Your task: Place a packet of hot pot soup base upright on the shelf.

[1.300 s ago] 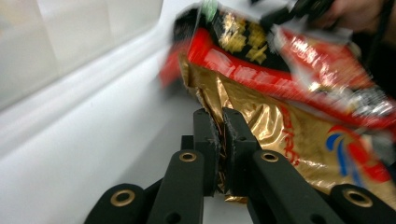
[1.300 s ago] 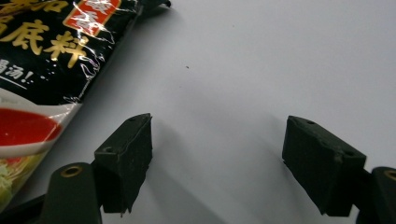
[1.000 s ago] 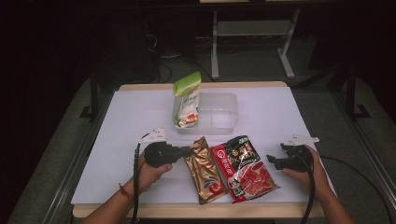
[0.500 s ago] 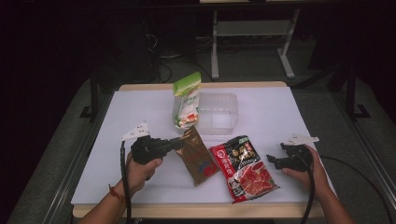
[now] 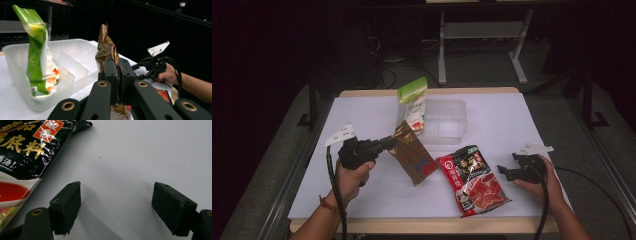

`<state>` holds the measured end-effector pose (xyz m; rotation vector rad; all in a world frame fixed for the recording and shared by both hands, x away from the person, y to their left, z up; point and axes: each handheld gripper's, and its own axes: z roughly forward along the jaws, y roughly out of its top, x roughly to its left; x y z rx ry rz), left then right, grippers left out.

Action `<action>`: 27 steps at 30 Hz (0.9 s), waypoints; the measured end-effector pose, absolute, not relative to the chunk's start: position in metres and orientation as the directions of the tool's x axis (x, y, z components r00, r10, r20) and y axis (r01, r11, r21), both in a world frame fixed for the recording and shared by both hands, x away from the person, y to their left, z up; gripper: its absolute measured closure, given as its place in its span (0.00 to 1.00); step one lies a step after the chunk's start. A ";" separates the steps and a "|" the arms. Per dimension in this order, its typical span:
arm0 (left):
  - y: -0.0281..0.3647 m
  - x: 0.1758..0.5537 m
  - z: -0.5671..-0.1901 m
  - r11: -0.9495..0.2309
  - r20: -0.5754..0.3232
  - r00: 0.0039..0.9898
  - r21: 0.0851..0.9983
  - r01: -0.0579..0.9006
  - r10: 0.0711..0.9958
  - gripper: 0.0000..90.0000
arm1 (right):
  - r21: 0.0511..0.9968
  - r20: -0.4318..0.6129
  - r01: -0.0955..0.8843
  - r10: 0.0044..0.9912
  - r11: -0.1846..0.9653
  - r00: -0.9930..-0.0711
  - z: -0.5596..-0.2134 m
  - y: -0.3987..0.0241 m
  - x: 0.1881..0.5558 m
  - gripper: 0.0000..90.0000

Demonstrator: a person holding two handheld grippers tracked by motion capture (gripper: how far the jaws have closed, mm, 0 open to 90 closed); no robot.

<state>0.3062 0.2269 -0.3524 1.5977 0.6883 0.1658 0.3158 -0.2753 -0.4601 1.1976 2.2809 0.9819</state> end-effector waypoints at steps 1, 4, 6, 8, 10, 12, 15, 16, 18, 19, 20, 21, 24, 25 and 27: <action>0.227 0.308 -0.350 0.008 -0.275 0.800 0.947 0.320 0.533 0.97 | 0.731 -0.012 0.559 0.827 0.391 -0.563 -0.460 -0.275 0.316 0.25; 0.225 0.310 -0.347 0.015 -0.271 0.791 0.949 0.315 0.549 0.97 | 0.731 -0.014 0.558 0.826 0.392 -0.563 -0.460 -0.276 0.316 0.25; 0.224 0.312 -0.343 0.015 -0.258 0.782 0.953 0.304 0.568 0.97 | 0.731 -0.014 0.559 0.828 0.392 -0.561 -0.460 -0.276 0.315 0.25; 0.222 0.315 -0.338 0.014 -0.245 0.771 0.956 0.293 0.587 0.97 | 0.731 -0.017 0.558 0.828 0.392 -0.561 -0.460 -0.276 0.315 0.25; 0.220 0.320 -0.333 0.020 -0.236 0.760 0.959 0.281 0.606 0.97 | 0.733 -0.019 0.555 0.827 0.394 -0.562 -0.460 -0.276 0.315 0.25; 0.217 0.325 -0.328 0.018 -0.223 0.746 0.962 0.273 0.627 0.97 | 0.733 -0.021 0.554 0.827 0.394 -0.561 -0.460 -0.276 0.314 0.25; 0.211 0.334 -0.321 0.012 -0.216 0.734 0.962 0.272 0.644 0.97 | 0.732 -0.022 0.556 0.829 0.394 -0.559 -0.460 -0.275 0.313 0.25; 0.208 0.336 -0.319 0.007 -0.207 0.732 0.964 0.267 0.649 0.97 | 0.732 -0.022 0.556 0.829 0.394 -0.559 -0.460 -0.275 0.313 0.25; 0.204 0.340 -0.314 0.003 -0.206 0.724 0.963 0.271 0.658 0.97 | 0.732 -0.021 0.555 0.828 0.394 -0.561 -0.460 -0.275 0.313 0.25; 0.201 0.346 -0.310 0.002 -0.205 0.713 0.961 0.275 0.671 0.97 | 0.732 -0.021 0.555 0.827 0.395 -0.562 -0.460 -0.275 0.314 0.25; 0.201 0.346 -0.310 0.002 -0.205 0.713 0.961 0.275 0.671 0.97 | 0.732 -0.021 0.555 0.827 0.395 -0.562 -0.460 -0.275 0.314 0.25; 0.198 0.351 -0.308 0.001 -0.205 0.702 0.960 0.280 0.682 0.97 | 0.732 -0.021 0.554 0.826 0.396 -0.563 -0.460 -0.275 0.314 0.25; 0.192 0.363 -0.300 -0.010 -0.185 0.671 0.961 0.275 0.718 0.97 | 0.733 -0.021 0.553 0.826 0.396 -0.563 -0.460 -0.275 0.314 0.25; 0.192 0.363 -0.300 -0.010 -0.185 0.671 0.961 0.275 0.718 0.97 | 0.733 -0.021 0.553 0.826 0.396 -0.564 -0.460 -0.275 0.314 0.25; 0.190 0.371 -0.297 -0.002 -0.188 0.654 0.960 0.279 0.733 0.97 | 0.733 -0.021 0.553 0.825 0.396 -0.564 -0.460 -0.275 0.314 0.25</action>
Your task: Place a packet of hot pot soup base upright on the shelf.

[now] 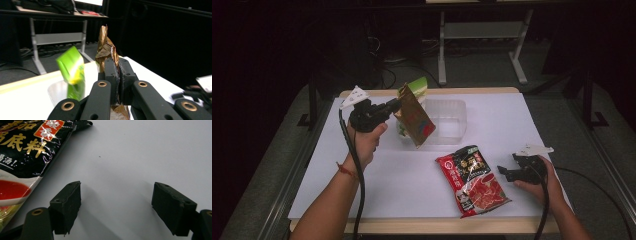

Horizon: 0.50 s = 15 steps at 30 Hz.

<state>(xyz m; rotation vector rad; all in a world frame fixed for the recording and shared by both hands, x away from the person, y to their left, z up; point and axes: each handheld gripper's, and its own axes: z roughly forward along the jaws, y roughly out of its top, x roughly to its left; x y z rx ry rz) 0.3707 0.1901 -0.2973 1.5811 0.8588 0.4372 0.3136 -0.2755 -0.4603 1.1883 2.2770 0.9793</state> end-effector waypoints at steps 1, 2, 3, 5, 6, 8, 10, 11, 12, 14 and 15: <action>0.186 0.378 -0.296 -0.008 -0.182 0.639 0.959 0.283 0.747 0.97 | 0.733 -0.019 0.554 0.826 0.395 -0.563 -0.460 -0.276 0.313 0.25; 0.186 0.378 -0.296 -0.008 -0.182 0.639 0.959 0.283 0.747 0.97 | 0.733 -0.019 0.554 0.826 0.395 -0.563 -0.460 -0.276 0.313 0.25; 0.183 0.381 -0.295 -0.019 -0.170 0.632 0.960 0.281 0.756 0.97 | 0.733 -0.019 0.554 0.826 0.395 -0.563 -0.460 -0.276 0.313 0.25; 0.176 0.388 -0.297 -0.029 -0.169 0.622 0.955 0.295 0.765 0.97 | 0.733 -0.020 0.554 0.826 0.395 -0.563 -0.460 -0.276 0.313 0.25; 0.173 0.391 -0.297 -0.034 -0.166 0.614 0.953 0.301 0.772 0.97 | 0.733 -0.020 0.554 0.826 0.395 -0.563 -0.460 -0.276 0.313 0.25; 0.161 0.402 -0.299 -0.043 -0.164 0.598 0.948 0.316 0.785 0.97 | 0.733 -0.019 0.554 0.826 0.394 -0.563 -0.460 -0.276 0.313 0.25; 0.156 0.404 -0.300 -0.048 -0.156 0.590 0.948 0.315 0.792 0.97 | 0.733 -0.019 0.554 0.826 0.395 -0.564 -0.460 -0.276 0.313 0.25; 0.151 0.408 -0.300 -0.066 -0.138 0.584 0.947 0.315 0.800 0.97 | 0.733 -0.019 0.553 0.826 0.395 -0.564 -0.460 -0.276 0.313 0.25; 0.148 0.410 -0.300 -0.070 -0.136 0.580 0.945 0.319 0.803 0.97 | 0.733 -0.019 0.553 0.825 0.395 -0.565 -0.460 -0.276 0.313 0.25; 0.141 0.416 -0.302 -0.083 -0.124 0.562 0.941 0.329 0.818 0.97 | 0.734 -0.017 0.553 0.825 0.395 -0.565 -0.460 -0.276 0.313 0.25; 0.138 0.418 -0.303 -0.086 -0.117 0.550 0.941 0.329 0.827 0.97 | 0.734 -0.017 0.553 0.823 0.395 -0.567 -0.460 -0.276 0.313 0.25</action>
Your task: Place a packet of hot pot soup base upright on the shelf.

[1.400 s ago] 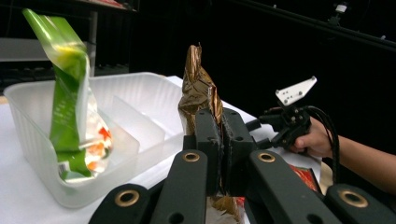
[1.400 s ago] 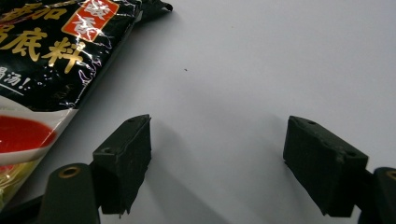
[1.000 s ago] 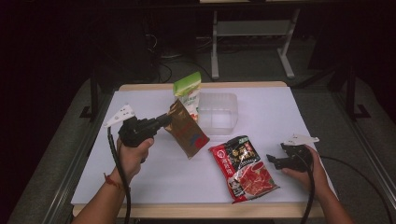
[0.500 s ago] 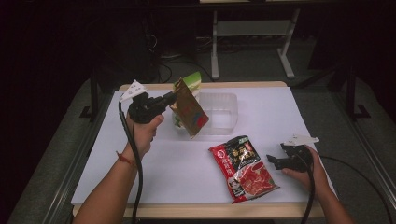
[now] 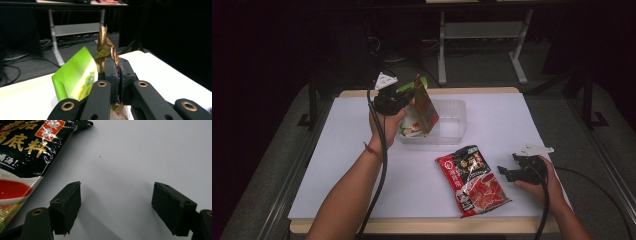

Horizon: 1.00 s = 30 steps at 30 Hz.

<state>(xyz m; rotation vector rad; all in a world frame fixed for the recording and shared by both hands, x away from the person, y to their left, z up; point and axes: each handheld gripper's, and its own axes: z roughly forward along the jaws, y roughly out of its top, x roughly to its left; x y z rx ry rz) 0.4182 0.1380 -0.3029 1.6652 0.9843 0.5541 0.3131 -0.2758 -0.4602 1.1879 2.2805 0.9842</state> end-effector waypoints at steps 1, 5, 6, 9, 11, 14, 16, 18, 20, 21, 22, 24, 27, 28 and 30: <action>0.136 0.421 -0.303 -0.087 -0.113 0.539 0.939 0.332 0.835 0.97 | 0.733 -0.018 0.552 0.823 0.397 -0.568 -0.460 -0.276 0.313 0.25; 0.133 0.429 -0.303 -0.082 -0.115 0.522 0.937 0.339 0.845 0.97 | 0.734 -0.020 0.550 0.821 0.399 -0.570 -0.460 -0.276 0.313 0.25; 0.132 0.430 -0.304 -0.080 -0.117 0.521 0.937 0.340 0.846 0.97 | 0.734 -0.020 0.550 0.821 0.399 -0.570 -0.460 -0.276 0.313 0.25; 0.126 0.434 -0.306 -0.095 -0.095 0.509 0.938 0.333 0.855 0.97 | 0.733 -0.018 0.551 0.821 0.398 -0.570 -0.460 -0.276 0.313 0.25; 0.121 0.437 -0.311 -0.094 -0.096 0.511 0.938 0.334 0.854 0.97 | 0.733 -0.017 0.551 0.821 0.398 -0.570 -0.460 -0.276 0.313 0.25; 0.113 0.441 -0.320 -0.094 -0.103 0.511 0.934 0.345 0.854 0.97 | 0.733 -0.018 0.551 0.821 0.399 -0.571 -0.460 -0.276 0.313 0.25; 0.111 0.441 -0.322 -0.097 -0.101 0.511 0.932 0.348 0.854 0.96 | 0.733 -0.018 0.551 0.821 0.399 -0.571 -0.460 -0.276 0.313 0.25; 0.108 0.441 -0.326 -0.100 -0.097 0.517 0.935 0.340 0.850 0.96 | 0.733 -0.018 0.550 0.819 0.400 -0.573 -0.460 -0.276 0.313 0.25; 0.106 0.440 -0.329 -0.109 -0.093 0.524 0.934 0.341 0.846 0.96 | 0.733 -0.018 0.550 0.819 0.401 -0.573 -0.460 -0.276 0.313 0.25; 0.106 0.440 -0.331 -0.105 -0.096 0.528 0.935 0.339 0.844 0.96 | 0.733 -0.018 0.550 0.819 0.401 -0.573 -0.460 -0.276 0.313 0.25; 0.105 0.440 -0.332 -0.105 -0.100 0.530 0.934 0.342 0.842 0.96 | 0.733 -0.018 0.550 0.819 0.401 -0.573 -0.460 -0.276 0.313 0.25; 0.104 0.440 -0.334 -0.107 -0.100 0.532 0.933 0.344 0.841 0.96 | 0.733 -0.016 0.550 0.819 0.400 -0.573 -0.460 -0.276 0.313 0.25; 0.104 0.439 -0.337 -0.113 -0.100 0.544 0.932 0.345 0.833 0.96 | 0.733 -0.016 0.551 0.819 0.399 -0.573 -0.460 -0.276 0.313 0.25; 0.104 0.439 -0.338 -0.114 -0.098 0.547 0.933 0.342 0.832 0.96 | 0.733 -0.017 0.550 0.819 0.400 -0.574 -0.460 -0.276 0.313 0.25; 0.104 0.438 -0.339 -0.109 -0.106 0.553 0.933 0.343 0.826 0.96 | 0.733 -0.017 0.550 0.819 0.400 -0.574 -0.460 -0.276 0.313 0.25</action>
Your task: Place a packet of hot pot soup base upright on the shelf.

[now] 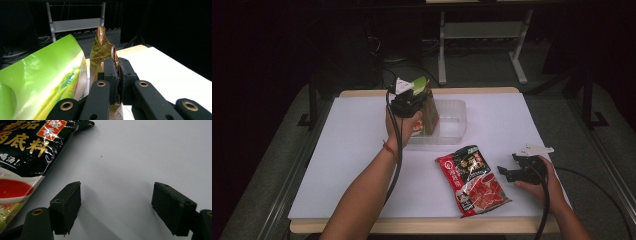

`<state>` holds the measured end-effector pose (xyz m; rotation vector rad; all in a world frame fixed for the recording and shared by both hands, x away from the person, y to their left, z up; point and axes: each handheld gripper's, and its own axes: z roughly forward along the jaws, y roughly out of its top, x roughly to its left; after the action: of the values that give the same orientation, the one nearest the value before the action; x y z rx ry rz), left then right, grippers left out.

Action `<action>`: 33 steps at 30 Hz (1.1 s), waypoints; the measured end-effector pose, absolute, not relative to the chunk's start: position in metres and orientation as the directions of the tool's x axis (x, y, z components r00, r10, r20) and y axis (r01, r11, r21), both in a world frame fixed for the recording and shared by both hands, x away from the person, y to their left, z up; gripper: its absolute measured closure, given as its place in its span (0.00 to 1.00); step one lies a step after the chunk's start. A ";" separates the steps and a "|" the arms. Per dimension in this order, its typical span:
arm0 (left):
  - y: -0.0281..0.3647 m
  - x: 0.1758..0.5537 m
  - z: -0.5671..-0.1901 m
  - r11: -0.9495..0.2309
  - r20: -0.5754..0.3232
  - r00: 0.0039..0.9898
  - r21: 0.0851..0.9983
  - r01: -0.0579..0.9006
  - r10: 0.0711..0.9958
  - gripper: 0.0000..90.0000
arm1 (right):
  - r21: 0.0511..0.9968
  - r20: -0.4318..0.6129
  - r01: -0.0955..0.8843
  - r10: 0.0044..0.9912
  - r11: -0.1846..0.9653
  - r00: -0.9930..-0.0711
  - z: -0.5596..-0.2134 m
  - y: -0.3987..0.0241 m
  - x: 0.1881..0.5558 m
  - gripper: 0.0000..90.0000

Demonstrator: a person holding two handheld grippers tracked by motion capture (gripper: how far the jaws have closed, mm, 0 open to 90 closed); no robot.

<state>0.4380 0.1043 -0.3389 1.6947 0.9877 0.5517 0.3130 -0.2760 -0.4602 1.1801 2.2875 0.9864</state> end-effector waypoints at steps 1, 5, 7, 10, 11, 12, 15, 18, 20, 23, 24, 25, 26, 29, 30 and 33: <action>0.105 0.438 -0.339 -0.109 -0.107 0.555 0.933 0.342 0.825 0.96 | 0.733 -0.016 0.550 0.819 0.400 -0.574 -0.460 -0.276 0.313 0.25; 0.105 0.437 -0.340 -0.115 -0.108 0.570 0.933 0.340 0.814 0.96 | 0.733 -0.017 0.550 0.819 0.400 -0.574 -0.460 -0.276 0.313 0.25; 0.105 0.436 -0.340 -0.119 -0.106 0.577 0.934 0.338 0.810 0.95 | 0.732 -0.018 0.550 0.819 0.401 -0.573 -0.460 -0.276 0.313 0.25; 0.105 0.436 -0.341 -0.127 -0.097 0.585 0.935 0.330 0.805 0.95 | 0.732 -0.018 0.550 0.819 0.401 -0.573 -0.460 -0.276 0.313 0.25; 0.106 0.436 -0.341 -0.124 -0.103 0.591 0.935 0.331 0.800 0.95 | 0.733 -0.018 0.550 0.819 0.401 -0.574 -0.460 -0.276 0.313 0.25; 0.106 0.436 -0.342 -0.125 -0.104 0.595 0.936 0.330 0.797 0.95 | 0.732 -0.018 0.550 0.819 0.401 -0.574 -0.460 -0.276 0.313 0.25; 0.106 0.436 -0.345 -0.139 -0.101 0.610 0.932 0.334 0.786 0.95 | 0.733 -0.018 0.549 0.819 0.401 -0.574 -0.460 -0.276 0.313 0.25; 0.106 0.435 -0.349 -0.133 -0.109 0.620 0.934 0.331 0.777 0.94 | 0.733 -0.018 0.549 0.819 0.402 -0.574 -0.460 -0.276 0.313 0.25; 0.106 0.435 -0.349 -0.132 -0.113 0.626 0.934 0.331 0.771 0.94 | 0.734 -0.019 0.548 0.818 0.402 -0.575 -0.460 -0.276 0.313 0.25; 0.105 0.434 -0.349 -0.144 -0.107 0.643 0.934 0.326 0.759 0.93 | 0.733 -0.019 0.548 0.818 0.403 -0.575 -0.460 -0.276 0.313 0.25; 0.105 0.434 -0.349 -0.144 -0.107 0.643 0.934 0.326 0.759 0.92 | 0.733 -0.019 0.548 0.818 0.403 -0.575 -0.460 -0.276 0.313 0.25; 0.105 0.434 -0.349 -0.146 -0.106 0.646 0.935 0.324 0.756 0.92 | 0.733 -0.019 0.548 0.818 0.403 -0.575 -0.460 -0.276 0.313 0.25; 0.104 0.434 -0.349 -0.156 -0.096 0.647 0.934 0.320 0.756 0.92 | 0.733 -0.019 0.548 0.818 0.403 -0.576 -0.460 -0.276 0.313 0.25; 0.103 0.433 -0.349 -0.172 -0.080 0.653 0.934 0.312 0.753 0.91 | 0.733 -0.021 0.547 0.817 0.404 -0.576 -0.460 -0.276 0.313 0.25; 0.103 0.433 -0.349 -0.175 -0.077 0.654 0.934 0.312 0.753 0.90 | 0.733 -0.021 0.547 0.817 0.404 -0.576 -0.460 -0.276 0.313 0.25; 0.102 0.432 -0.350 -0.176 -0.077 0.660 0.935 0.309 0.747 0.89 | 0.733 -0.021 0.547 0.817 0.405 -0.577 -0.460 -0.276 0.313 0.25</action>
<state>0.4319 0.1019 -0.3501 1.7614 0.8518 0.4898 0.3129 -0.2758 -0.4604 1.1728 2.2892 0.9844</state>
